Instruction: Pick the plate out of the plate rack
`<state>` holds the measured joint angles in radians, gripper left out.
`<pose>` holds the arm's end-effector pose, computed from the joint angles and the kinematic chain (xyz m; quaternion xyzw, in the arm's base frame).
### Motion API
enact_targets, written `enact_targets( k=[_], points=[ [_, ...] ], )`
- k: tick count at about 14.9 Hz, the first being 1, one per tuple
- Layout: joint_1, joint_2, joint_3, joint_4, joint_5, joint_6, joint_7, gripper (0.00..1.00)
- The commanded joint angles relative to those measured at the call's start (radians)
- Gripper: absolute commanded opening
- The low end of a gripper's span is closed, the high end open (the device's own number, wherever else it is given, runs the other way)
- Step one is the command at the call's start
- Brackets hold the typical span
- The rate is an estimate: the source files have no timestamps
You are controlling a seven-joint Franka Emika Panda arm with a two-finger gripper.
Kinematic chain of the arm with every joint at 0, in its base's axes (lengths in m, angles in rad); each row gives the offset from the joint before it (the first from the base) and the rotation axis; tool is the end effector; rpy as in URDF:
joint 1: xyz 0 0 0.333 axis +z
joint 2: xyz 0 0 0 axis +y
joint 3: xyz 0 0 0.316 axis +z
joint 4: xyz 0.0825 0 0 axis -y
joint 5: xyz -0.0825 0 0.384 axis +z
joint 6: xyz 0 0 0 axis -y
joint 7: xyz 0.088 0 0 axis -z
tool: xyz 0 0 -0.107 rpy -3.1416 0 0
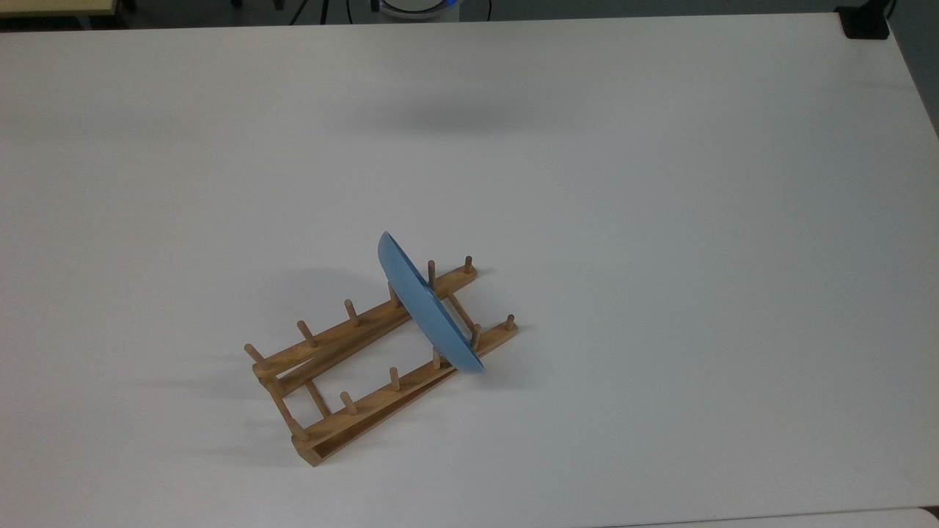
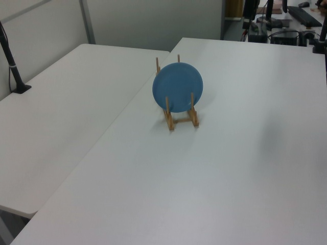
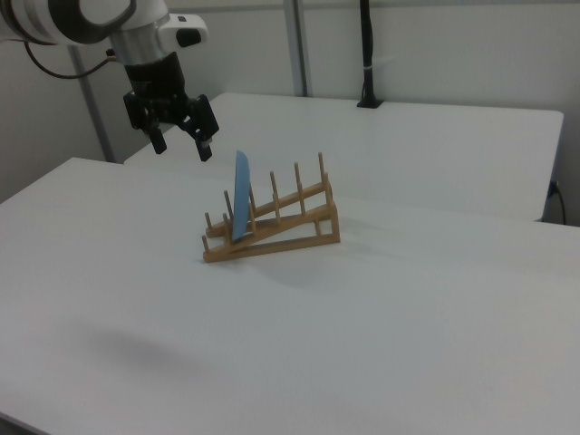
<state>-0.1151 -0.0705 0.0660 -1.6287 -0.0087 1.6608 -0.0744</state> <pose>0.5409 -0.0261 0.6439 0.9986 0.0128 0.0507 0.0098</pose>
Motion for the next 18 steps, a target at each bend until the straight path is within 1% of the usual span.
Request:
enact_targets(
  k=[1, 13, 16, 18],
  points=[
    [0.014, -0.012, -0.014, -0.022, 0.024, 0.017, -0.012, 1.0],
    [0.014, -0.006, -0.014, -0.02, 0.024, 0.013, -0.03, 1.0],
    [0.012, 0.003, -0.014, -0.019, 0.019, 0.013, -0.083, 1.0],
    [0.011, 0.005, -0.014, -0.019, 0.013, 0.013, -0.168, 1.0]
  ],
)
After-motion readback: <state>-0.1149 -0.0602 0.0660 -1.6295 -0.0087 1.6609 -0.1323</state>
